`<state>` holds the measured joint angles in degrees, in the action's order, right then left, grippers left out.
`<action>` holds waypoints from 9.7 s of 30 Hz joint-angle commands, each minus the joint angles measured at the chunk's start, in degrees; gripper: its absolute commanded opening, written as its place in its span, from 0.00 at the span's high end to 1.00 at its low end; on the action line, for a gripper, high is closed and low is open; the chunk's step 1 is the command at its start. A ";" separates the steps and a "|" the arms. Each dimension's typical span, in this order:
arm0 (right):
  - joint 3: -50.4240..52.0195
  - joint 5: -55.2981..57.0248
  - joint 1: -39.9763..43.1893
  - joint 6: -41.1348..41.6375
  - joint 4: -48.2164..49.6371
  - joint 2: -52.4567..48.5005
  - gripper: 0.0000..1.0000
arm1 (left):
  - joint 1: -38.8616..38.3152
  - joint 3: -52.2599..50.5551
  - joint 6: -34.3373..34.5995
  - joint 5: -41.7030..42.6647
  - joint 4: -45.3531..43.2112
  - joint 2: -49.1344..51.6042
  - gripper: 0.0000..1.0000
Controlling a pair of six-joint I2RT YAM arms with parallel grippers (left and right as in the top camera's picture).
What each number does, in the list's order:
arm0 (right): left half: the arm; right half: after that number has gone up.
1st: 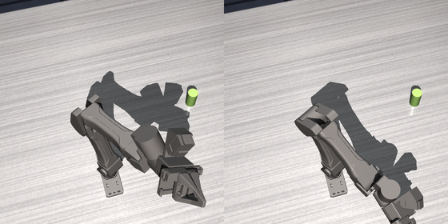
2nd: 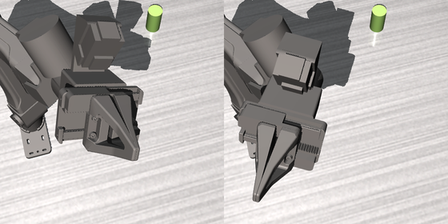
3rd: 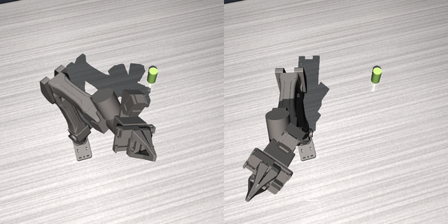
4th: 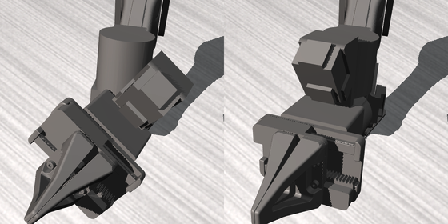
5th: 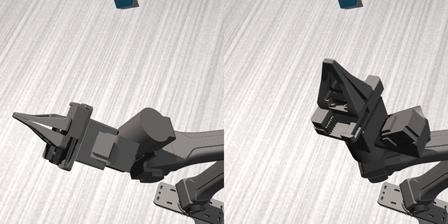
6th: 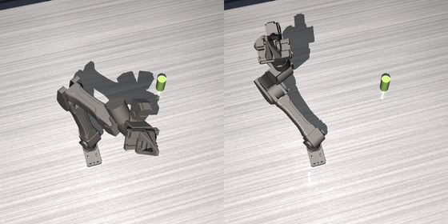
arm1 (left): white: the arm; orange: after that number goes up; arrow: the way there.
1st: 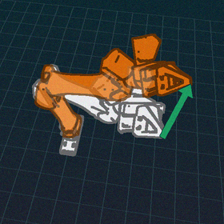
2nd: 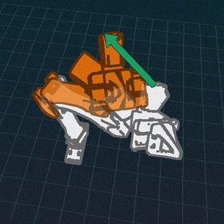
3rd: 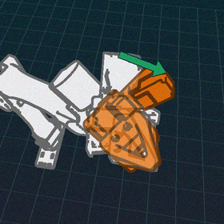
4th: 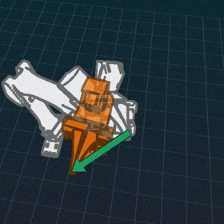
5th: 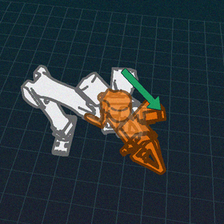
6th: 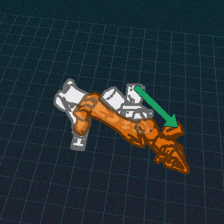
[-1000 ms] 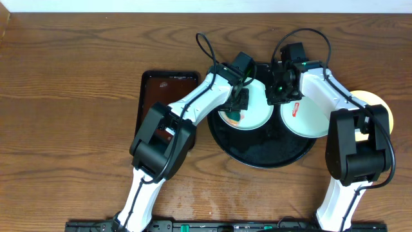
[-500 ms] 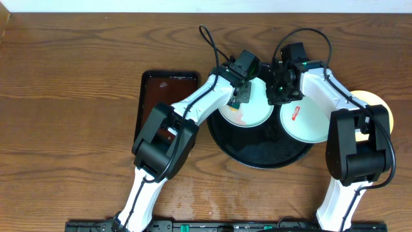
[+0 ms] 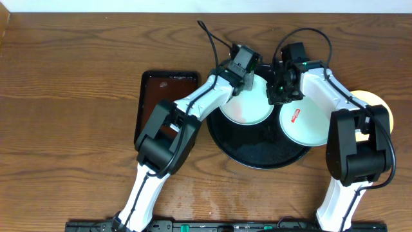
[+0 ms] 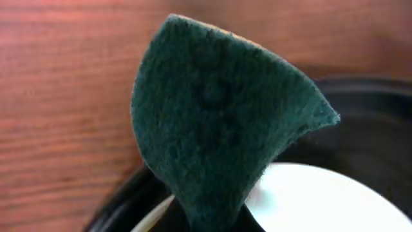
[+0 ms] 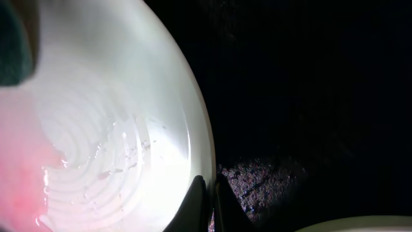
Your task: Clean dirty plates on tray and stack at the side
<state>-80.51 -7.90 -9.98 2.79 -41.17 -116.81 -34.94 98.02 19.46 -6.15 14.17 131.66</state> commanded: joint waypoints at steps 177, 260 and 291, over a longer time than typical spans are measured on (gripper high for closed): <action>-0.87 -7.39 -2.95 17.57 22.25 15.93 0.99 | 48.48 -0.31 -7.76 25.53 55.19 -27.93 0.92; 8.94 -11.15 46.12 6.29 -8.15 15.96 0.40 | 47.71 -0.31 -7.74 25.55 54.99 -27.91 0.92; 9.07 3.13 24.50 8.11 -16.76 15.96 0.85 | 47.71 -3.15 -7.74 25.55 53.66 -27.91 0.92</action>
<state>-71.79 -4.47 14.81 10.09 -57.36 -102.35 12.86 95.24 11.79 19.31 67.70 103.61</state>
